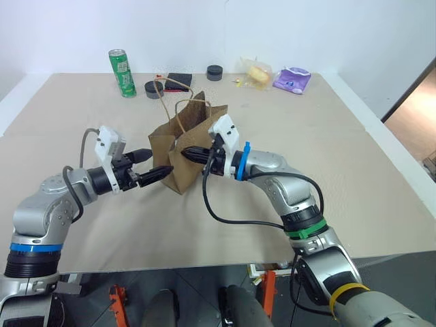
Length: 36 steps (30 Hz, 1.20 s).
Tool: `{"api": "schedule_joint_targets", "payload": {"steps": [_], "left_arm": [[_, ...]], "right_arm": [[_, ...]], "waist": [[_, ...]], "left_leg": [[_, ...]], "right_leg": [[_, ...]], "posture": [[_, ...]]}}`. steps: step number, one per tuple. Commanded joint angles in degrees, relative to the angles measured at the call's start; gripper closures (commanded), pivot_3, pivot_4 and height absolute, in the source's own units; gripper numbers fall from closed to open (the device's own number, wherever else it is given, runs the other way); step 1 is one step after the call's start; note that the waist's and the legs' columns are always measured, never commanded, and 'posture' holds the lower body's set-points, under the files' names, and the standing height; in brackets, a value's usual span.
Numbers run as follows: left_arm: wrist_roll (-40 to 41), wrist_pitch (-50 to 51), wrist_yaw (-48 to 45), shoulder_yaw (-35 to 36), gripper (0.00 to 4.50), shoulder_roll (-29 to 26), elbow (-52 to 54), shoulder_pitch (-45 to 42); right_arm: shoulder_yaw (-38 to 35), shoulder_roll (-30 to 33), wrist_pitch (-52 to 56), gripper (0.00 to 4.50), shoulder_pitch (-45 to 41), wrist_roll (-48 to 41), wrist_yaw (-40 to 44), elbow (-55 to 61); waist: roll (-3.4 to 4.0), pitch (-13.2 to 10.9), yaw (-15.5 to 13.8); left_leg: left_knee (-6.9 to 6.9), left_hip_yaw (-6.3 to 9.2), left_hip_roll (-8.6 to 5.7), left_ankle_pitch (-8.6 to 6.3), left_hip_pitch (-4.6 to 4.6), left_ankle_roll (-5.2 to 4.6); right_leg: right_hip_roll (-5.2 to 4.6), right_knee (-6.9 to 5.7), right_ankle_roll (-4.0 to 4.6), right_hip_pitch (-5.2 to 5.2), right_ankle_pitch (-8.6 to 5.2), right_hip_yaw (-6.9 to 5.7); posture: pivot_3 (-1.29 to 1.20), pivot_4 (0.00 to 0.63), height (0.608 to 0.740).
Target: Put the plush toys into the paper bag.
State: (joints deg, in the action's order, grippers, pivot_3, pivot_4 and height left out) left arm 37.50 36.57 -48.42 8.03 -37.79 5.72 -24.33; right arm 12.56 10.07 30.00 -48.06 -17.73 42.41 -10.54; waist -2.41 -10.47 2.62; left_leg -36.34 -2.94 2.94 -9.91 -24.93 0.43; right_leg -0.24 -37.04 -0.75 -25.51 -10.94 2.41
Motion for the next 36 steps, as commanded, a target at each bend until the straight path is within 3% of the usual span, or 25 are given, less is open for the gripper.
{"api": "schedule_joint_targets", "payload": {"steps": [1,19,22,27,30,32,36], "left_arm": [[-0.5,-1.4,-0.3,-0.1,0.0,0.8,1.6,-0.7],[-12.8,-11.3,6.5,-6.1,0.0,11.9,-7.9,-4.9],[-12.2,-11.1,7.2,-5.2,0.7,13.5,-9.0,-5.8],[-12.5,-11.3,6.8,-5.6,3.15,14.5,-9.6,-6.2],[-12.4,-11.3,6.7,-5.1,4.1,14.7,-10.1,-6.5],[-11.9,-11.5,6.6,-4.4,4.47,14.8,-11.0,-7.2],[-9.6,-12.2,3.4,-2.9,4.47,14.0,-11.1,-8.3]], "right_arm": [[-1.3,-1.1,-1.9,4.37,-2.3,0.2,0.2,-0.7],[-1.5,-3.1,-1.5,4.37,-3.0,0.1,0.3,0.1],[-1.6,-3.3,-1.4,4.5,-3.0,-0.1,0.2,0.4],[-1.5,-3.3,-1.3,4.5,-2.9,-0.1,0.3,0.6],[-1.8,-3.0,-1.2,4.5,-2.7,-0.2,0.2,1.2],[-3.1,-1.5,-0.9,4.5,-2.2,-1.0,0.7,3.2],[-9.8,4.9,3.7,4.5,-1.3,-8.4,4.6,11.2]], "waist": [[0.0,0.0,0.0],[-0.01,0.0,0.0],[-0.01,0.0,0.0],[-0.01,0.0,0.0],[-0.01,0.0,0.0],[-0.01,0.0,0.0],[-0.01,0.0,-0.2]], "left_leg": [[0.0,0.0,0.0,0.0,0.0,0.0],[-0.01,0.0,-0.02,0.0,-0.01,0.0],[-0.03,0.0,-0.03,0.01,0.0,-0.01],[-0.04,0.0,-0.05,0.0,-0.02,-0.01],[-0.04,0.01,-0.03,0.0,-0.02,-0.01],[-0.04,0.02,-0.03,0.0,-0.02,-0.01],[-0.05,0.03,-0.07,0.0,-0.08,-0.01]], "right_leg": [[0.0,0.0,0.01,0.0,0.0,0.0],[-0.01,-0.01,-0.16,0.01,0.1,0.0],[-0.02,-0.02,-0.18,0.03,0.12,0.0],[-0.03,-0.01,-0.23,0.03,0.14,0.01],[-0.02,-0.01,-0.22,0.02,0.13,0.0],[-0.01,-0.01,-0.22,0.02,0.14,-0.01],[-0.06,0.0,-0.26,0.01,0.15,-0.01]], "posture": [[0.0,0.15,0.74],[0.0,0.15,0.74],[0.0,0.15,0.74],[0.0,0.15,0.74],[0.0,0.15,0.74],[0.0,0.15,0.74],[0.0,0.15,0.74]]}}
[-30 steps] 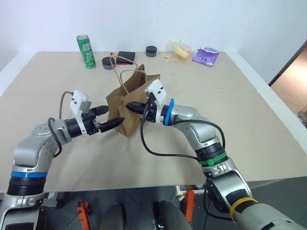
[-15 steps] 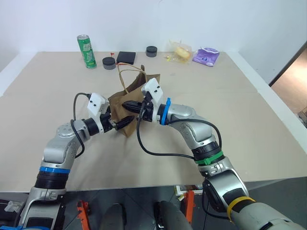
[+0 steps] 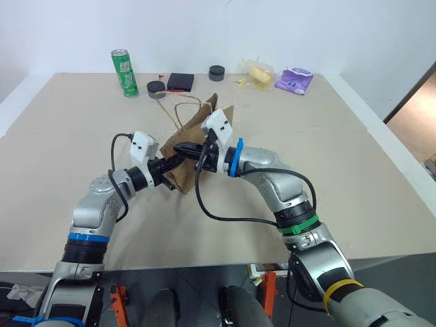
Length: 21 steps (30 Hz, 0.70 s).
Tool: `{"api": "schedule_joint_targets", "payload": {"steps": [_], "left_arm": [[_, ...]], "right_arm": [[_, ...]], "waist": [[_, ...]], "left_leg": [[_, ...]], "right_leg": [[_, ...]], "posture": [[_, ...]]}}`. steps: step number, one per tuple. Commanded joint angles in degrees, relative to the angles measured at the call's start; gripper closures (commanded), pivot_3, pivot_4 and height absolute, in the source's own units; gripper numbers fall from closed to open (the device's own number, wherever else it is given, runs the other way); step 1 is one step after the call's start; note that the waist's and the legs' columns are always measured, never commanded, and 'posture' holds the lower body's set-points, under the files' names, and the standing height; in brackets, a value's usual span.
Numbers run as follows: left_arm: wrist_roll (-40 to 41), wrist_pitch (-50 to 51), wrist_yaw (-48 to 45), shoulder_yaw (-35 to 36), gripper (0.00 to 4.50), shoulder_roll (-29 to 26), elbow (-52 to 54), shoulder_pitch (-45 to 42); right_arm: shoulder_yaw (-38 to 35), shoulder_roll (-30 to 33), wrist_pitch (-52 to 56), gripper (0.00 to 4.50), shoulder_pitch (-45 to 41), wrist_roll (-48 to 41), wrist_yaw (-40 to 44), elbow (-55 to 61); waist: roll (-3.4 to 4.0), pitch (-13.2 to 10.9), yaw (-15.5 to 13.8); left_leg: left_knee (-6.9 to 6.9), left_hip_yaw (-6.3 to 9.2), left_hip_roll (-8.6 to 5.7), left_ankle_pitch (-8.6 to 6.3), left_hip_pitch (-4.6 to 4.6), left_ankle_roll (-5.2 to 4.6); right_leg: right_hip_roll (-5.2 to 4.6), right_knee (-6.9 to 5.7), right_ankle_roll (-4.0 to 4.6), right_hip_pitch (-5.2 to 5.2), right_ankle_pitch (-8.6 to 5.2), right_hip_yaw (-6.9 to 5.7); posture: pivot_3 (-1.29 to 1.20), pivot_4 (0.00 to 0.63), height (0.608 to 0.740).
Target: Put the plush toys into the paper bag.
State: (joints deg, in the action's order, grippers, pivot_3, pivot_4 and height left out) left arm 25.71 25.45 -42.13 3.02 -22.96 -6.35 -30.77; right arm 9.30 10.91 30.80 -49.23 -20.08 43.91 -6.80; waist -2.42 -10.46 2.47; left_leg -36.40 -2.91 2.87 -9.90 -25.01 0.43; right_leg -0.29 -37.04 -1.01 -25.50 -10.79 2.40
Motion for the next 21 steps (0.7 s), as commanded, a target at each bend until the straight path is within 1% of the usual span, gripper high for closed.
{"api": "schedule_joint_targets", "payload": {"steps": [1,3,4,5,7,9,10,11,13,14,15,17,21], "left_arm": [[2.7,-1.2,-4.5,2.1,4.47,-1.5,1.3,-1.9],[4.3,-0.5,-8.6,2.1,4.47,-3.4,2.3,-1.7],[5.1,0.3,-10.3,2.1,4.5,-4.3,2.7,-1.6],[6.2,1.0,-13.5,1.9,4.5,-5.7,3.1,-1.7],[7.7,2.0,-18.8,1.1,4.5,-8.0,3.5,-2.1],[8.5,3.0,-21.9,0.3,4.5,-9.5,3.7,-2.4],[8.9,3.9,-24.0,-0.5,4.5,-10.6,4.1,-2.3],[9.1,4.6,-26.4,-1.4,4.5,-11.8,4.6,-2.1],[9.3,5.4,-30.9,-3.2,4.5,-13.9,6.1,-1.4],[9.6,5.9,-33.0,-4.1,4.5,-14.9,7.1,-1.0],[9.6,6.2,-34.6,-4.9,4.5,-15.9,8.0,-0.7],[9.0,5.8,-37.9,-6.8,4.5,-17.2,9.1,-0.2],[8.0,4.7,-39.8,-8.0,4.5,-17.1,8.5,-0.1]], "right_arm": [[-8.4,6.2,5.1,4.5,0.2,-8.7,4.7,9.5],[-12.4,12.1,10.2,4.5,1.3,-15.1,9.3,13.6],[-14.0,15.0,12.4,4.19,2.0,-17.6,11.7,15.0],[-16.4,20.3,15.4,3.88,3.3,-21.2,16.6,16.4],[-20.4,28.4,19.5,3.37,4.7,-25.7,22.8,16.9],[-22.2,33.7,21.8,2.34,5.4,-28.3,26.1,16.5],[-22.6,36.8,22.4,2.09,5.8,-28.9,28.3,16.1],[-22.8,39.5,22.7,1.63,6.2,-29.0,30.3,15.7],[-22.6,44.3,22.2,0.95,6.6,-28.2,33.6,14.7],[-22.3,46.1,21.7,0.95,6.5,-27.7,34.8,14.0],[-22.1,47.6,21.4,0.39,6.4,-27.5,35.8,13.5],[-21.6,49.6,21.1,0.08,5.4,-27.2,36.9,12.0],[-21.2,50.6,20.4,0.08,5.3,-27.0,37.5,11.5]], "waist": [[0.0,0.0,-0.1],[0.0,0.0,-0.1],[0.0,0.0,-0.2],[0.0,0.0,-0.3],[0.03,0.0,-0.4],[0.1,-0.1,-0.5],[0.13,-0.1,-0.4],[0.14,-0.1,-0.2],[0.15,-0.1,0.1],[0.15,-0.1,0.1],[0.18,-0.1,0.2],[0.22,-0.1,0.2],[0.22,-0.1,0.1]], "left_leg": [[0.0,0.0,-0.04,0.0,-0.02,0.0],[0.0,-0.01,-0.06,-0.02,-0.03,0.0],[0.0,-0.01,-0.06,-0.02,-0.04,0.0],[0.01,0.01,-0.08,-0.03,-0.06,0.0],[0.01,0.01,-0.08,-0.11,-0.05,-0.01],[0.03,0.02,-0.09,-0.22,-0.03,-0.05],[0.04,0.01,-0.11,-0.25,-0.03,-0.08],[0.04,0.01,-0.1,-0.3,0.03,-0.13],[0.04,0.0,-0.06,-0.34,0.09,-0.19],[0.05,0.0,-0.02,-0.35,0.11,-0.2],[0.05,-0.01,-0.01,-0.35,0.14,-0.19],[0.05,-0.03,-0.01,-0.35,0.17,-0.19],[0.01,-0.04,-0.03,-0.36,0.19,-0.18]], "right_leg": [[-0.06,0.01,-0.04,0.0,-0.02,0.0],[-0.09,0.01,-0.06,0.0,-0.05,0.0],[-0.09,0.02,-0.06,0.0,-0.06,0.0],[-0.11,0.03,-0.08,-0.01,-0.08,-0.02],[-0.12,0.03,-0.05,0.0,-0.16,-0.03],[-0.12,0.03,-0.01,0.0,-0.31,-0.05],[-0.12,0.03,0.0,0.0,-0.35,-0.05],[-0.1,0.03,0.08,0.02,-0.42,-0.04],[-0.03,0.01,0.12,0.02,-0.44,-0.02],[0.02,0.0,0.34,0.02,-0.56,-0.02],[0.02,-0.01,0.36,0.02,-0.57,-0.01],[0.02,-0.02,0.39,0.02,-0.6,0.01],[-0.01,-0.02,0.39,0.06,-0.6,0.02]], "posture": [[0.0,0.15,0.74],[0.0,0.15,0.74],[0.0,0.15,0.74],[0.0,0.15,0.74],[0.0,0.15,0.74],[0.0,0.15,0.74],[0.0,0.15,0.74],[0.0,0.15,0.74],[0.0,0.15,0.74],[0.0,0.15,0.74],[0.0,0.15,0.74],[0.0,0.15,0.74],[0.0,0.15,0.74]]}}
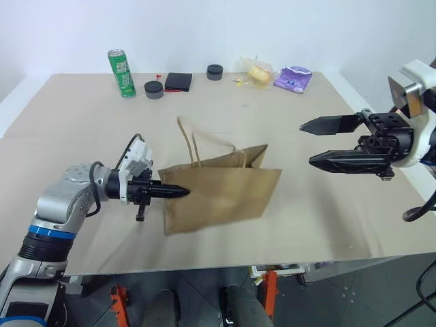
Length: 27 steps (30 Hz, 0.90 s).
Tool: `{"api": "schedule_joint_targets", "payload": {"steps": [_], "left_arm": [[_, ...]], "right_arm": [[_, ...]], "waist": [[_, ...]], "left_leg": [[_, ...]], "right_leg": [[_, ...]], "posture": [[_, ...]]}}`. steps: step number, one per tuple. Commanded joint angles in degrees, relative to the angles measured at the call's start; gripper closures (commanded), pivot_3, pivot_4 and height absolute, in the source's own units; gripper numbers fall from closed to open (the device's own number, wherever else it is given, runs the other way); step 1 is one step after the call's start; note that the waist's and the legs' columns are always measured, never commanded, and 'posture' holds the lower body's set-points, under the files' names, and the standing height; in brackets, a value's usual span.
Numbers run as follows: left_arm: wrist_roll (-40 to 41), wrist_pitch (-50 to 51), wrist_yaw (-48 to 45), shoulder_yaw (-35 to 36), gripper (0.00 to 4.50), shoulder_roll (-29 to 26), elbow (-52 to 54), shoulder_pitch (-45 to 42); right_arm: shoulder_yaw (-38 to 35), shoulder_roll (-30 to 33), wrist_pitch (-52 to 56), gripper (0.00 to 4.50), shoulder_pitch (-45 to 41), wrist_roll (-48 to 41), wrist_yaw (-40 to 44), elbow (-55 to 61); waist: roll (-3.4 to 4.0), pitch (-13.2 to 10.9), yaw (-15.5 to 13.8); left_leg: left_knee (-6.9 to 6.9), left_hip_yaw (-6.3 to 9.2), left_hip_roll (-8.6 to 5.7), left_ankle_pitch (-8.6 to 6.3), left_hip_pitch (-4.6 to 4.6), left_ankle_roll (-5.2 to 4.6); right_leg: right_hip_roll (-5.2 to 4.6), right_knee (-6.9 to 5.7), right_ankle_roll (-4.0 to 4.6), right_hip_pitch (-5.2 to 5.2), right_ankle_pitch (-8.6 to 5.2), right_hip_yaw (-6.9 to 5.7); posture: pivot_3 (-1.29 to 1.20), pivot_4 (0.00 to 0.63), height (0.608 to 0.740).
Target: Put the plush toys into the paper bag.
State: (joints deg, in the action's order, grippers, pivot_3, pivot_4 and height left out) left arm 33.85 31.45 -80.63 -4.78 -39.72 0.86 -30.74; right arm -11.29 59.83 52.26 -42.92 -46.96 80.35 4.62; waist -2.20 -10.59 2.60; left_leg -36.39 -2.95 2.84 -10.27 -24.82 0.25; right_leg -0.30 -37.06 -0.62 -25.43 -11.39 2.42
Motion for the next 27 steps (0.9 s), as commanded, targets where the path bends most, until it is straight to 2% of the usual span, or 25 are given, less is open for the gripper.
{"api": "schedule_joint_targets", "payload": {"steps": [1,6,8,9,11,12,15,16,17,18,21,24,27], "left_arm": [[-1.1,-2.3,-1.1,-0.4,4.5,-0.1,0.7,0.0],[-4.3,-6.2,-0.2,-1.4,4.5,0.6,0.0,2.1],[-4.4,-6.2,0.1,-1.3,4.05,0.6,0.3,2.6],[-3.9,-5.6,0.2,-1.1,3.61,0.6,0.8,2.9],[-3.3,-5.0,0.4,-0.6,3.16,0.3,1.7,3.3],[-2.9,-4.5,0.6,-0.1,2.55,0.0,2.4,3.5],[-0.8,-2.2,1.7,2.3,1.55,-1.5,5.0,4.2],[1.4,0.2,2.7,4.5,0.91,-2.5,6.5,4.1],[4.0,3.1,3.8,7.0,0.57,-3.7,8.0,4.0],[6.5,6.0,5.1,9.5,0.03,-4.7,9.1,3.7],[12.0,12.1,9.4,14.6,0.03,-5.9,9.5,2.2],[14.0,16.0,17.0,20.4,0.03,-5.4,4.6,-0.5],[8.4,12.5,22.0,21.8,0.03,-6.3,0.5,0.4]], "right_arm": [[-0.5,1.8,-1.3,0.08,-0.7,0.1,1.1,0.3],[-0.2,1.9,-1.6,0.08,0.9,0.3,0.6,1.6],[-0.2,2.2,-1.7,0.0,1.3,0.4,0.8,1.9],[-0.2,2.3,-1.7,0.0,1.5,0.4,0.8,2.1],[-0.3,2.4,-1.6,0.0,1.6,0.3,0.8,2.2],[-0.3,2.4,-1.6,0.0,1.4,0.3,0.8,2.2],[-0.4,2.6,-1.5,0.0,1.3,0.3,0.6,1.8],[-0.8,2.7,-1.4,0.0,1.5,0.3,0.1,1.4],[-1.3,2.7,-1.3,0.0,1.8,0.5,-0.6,0.8],[-1.8,2.8,-1.2,0.0,2.1,0.9,-1.5,0.1],[-2.7,3.1,-1.7,0.0,3.5,2.1,-3.5,-1.6],[-2.0,0.7,-3.9,0.0,4.0,7.9,-12.8,-6.9],[-1.5,-1.6,-5.2,0.0,4.3,11.4,-18.8,-10.2]], "waist": [[0.0,0.0,0.0],[0.0,0.0,0.0],[0.01,0.0,-0.1],[0.01,0.0,-0.1],[0.01,0.0,-0.1],[0.01,0.0,-0.1],[0.01,0.0,-0.1],[0.01,0.0,-0.1],[0.0,0.0,0.0],[-0.01,0.0,0.0],[0.0,0.0,0.0],[-0.01,0.0,-0.1],[0.0,0.0,-0.1]], "left_leg": [[-0.02,0.0,0.0,0.0,-0.01,0.0],[-0.02,-0.03,-0.01,-0.02,-0.02,0.03],[-0.02,0.0,-0.01,-0.04,-0.04,0.03],[-0.02,0.0,-0.01,-0.04,-0.05,0.03],[-0.02,-0.01,-0.02,-0.05,-0.05,0.04],[-0.02,-0.01,-0.02,-0.05,-0.05,0.04],[-0.03,-0.02,-0.04,-0.05,-0.05,0.04],[-0.04,-0.01,-0.03,-0.05,-0.04,0.04],[-0.04,-0.02,-0.03,-0.05,-0.04,0.04],[-0.04,-0.02,-0.01,-0.05,-0.05,0.04],[-0.04,0.0,0.02,-0.05,-0.03,0.04],[-0.08,0.0,-0.02,-0.05,0.0,0.04],[-0.15,-0.06,-0.08,-0.05,0.03,0.04]], "right_leg": [[0.0,0.0,-0.01,0.0,0.0,0.0],[-0.03,0.0,-0.05,-0.01,-0.01,0.03],[-0.02,0.0,-0.07,-0.01,-0.04,0.02],[-0.03,0.0,-0.08,-0.01,-0.05,0.02],[-0.04,0.0,-0.09,-0.01,-0.05,0.03],[-0.04,0.0,-0.09,-0.01,-0.05,0.04],[-0.07,0.0,-0.1,0.0,-0.04,0.04],[-0.07,0.0,-0.1,0.0,-0.04,0.04],[-0.07,0.0,-0.1,0.0,-0.04,0.04],[-0.04,-0.01,-0.11,-0.02,-0.04,0.04],[-0.02,-0.01,-0.1,-0.01,-0.04,0.02],[-0.05,-0.01,-0.13,0.04,-0.03,0.01],[-0.1,-0.01,-0.21,0.09,0.02,0.06]], "posture": [[0.0,0.15,0.74],[0.0,0.15,0.74],[0.0,0.15,0.74],[0.0,0.15,0.74],[0.0,0.15,0.74],[0.0,0.15,0.74],[0.0,0.15,0.74],[0.0,0.15,0.74],[0.0,0.15,0.74],[0.0,0.15,0.74],[0.0,0.15,0.74],[0.0,0.15,0.74],[0.0,0.15,0.74]]}}
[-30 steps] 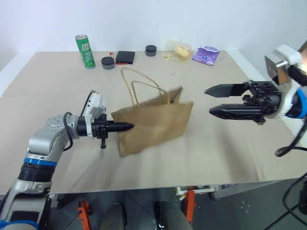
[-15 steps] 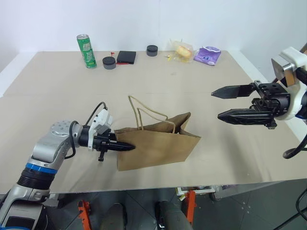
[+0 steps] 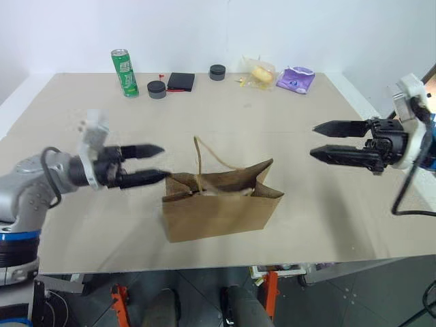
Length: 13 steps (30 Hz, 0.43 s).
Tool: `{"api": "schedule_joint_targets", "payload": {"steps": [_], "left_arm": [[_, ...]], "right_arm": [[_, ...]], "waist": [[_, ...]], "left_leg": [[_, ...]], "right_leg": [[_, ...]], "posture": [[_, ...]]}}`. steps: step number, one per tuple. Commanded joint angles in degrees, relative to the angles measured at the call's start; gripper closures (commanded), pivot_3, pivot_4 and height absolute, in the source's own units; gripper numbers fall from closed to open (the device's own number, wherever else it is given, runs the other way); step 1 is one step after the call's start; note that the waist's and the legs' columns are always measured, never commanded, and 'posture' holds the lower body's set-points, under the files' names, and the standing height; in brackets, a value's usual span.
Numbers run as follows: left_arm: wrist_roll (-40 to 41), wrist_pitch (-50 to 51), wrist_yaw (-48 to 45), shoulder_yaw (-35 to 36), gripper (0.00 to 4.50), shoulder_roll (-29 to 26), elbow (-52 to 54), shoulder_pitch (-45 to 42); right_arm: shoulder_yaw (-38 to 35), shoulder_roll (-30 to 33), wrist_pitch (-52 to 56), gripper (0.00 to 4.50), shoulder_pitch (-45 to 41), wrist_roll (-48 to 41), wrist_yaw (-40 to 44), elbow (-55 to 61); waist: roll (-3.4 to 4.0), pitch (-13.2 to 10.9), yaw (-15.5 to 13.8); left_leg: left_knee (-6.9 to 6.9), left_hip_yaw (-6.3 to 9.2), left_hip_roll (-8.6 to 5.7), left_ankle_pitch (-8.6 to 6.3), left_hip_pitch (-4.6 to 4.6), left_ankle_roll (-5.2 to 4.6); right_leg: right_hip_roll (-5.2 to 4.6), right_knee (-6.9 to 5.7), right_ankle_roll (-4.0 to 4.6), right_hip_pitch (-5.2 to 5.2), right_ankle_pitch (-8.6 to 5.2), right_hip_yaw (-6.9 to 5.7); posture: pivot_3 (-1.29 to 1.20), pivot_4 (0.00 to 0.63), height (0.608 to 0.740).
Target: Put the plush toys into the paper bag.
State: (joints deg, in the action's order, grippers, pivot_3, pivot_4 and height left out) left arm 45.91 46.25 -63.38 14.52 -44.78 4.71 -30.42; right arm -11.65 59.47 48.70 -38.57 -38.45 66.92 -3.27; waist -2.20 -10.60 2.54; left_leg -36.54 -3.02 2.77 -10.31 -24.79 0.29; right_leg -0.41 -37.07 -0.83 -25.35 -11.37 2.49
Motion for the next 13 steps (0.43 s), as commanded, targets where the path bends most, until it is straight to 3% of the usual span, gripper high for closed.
{"api": "schedule_joint_targets", "payload": {"steps": [1,8,13], "left_arm": [[-6.1,-4.1,5.9,2.3,0.03,-2.0,-4.5,0.8],[-14.2,-12.9,6.1,3.0,0.03,-6.2,-14.5,3.5],[-14.6,-13.8,5.3,3.9,0.03,-7.2,-16.0,3.5]], "right_arm": [[-1.2,-1.7,-1.6,0.0,0.2,3.1,-6.0,-2.5],[0.7,-6.6,-2.3,0.0,0.4,6.3,-10.7,-4.4],[1.3,-8.2,-3.0,0.0,1.5,6.8,-10.9,-3.7]], "waist": [[0.0,0.0,0.0],[0.01,0.0,0.0],[0.01,0.0,-0.1]], "left_leg": [[0.0,-0.01,0.0,0.0,0.04,0.0],[0.17,-0.01,0.11,-0.02,0.02,0.03],[0.17,-0.01,0.04,-0.03,-0.05,0.05]], "right_leg": [[0.0,0.0,0.0,0.04,0.0,0.01],[0.15,-0.06,-0.1,-0.09,0.07,0.02],[0.02,-0.05,-0.18,-0.1,0.02,0.02]], "posture": [[0.0,0.15,0.74],[0.0,0.15,0.74],[0.0,0.15,0.74]]}}
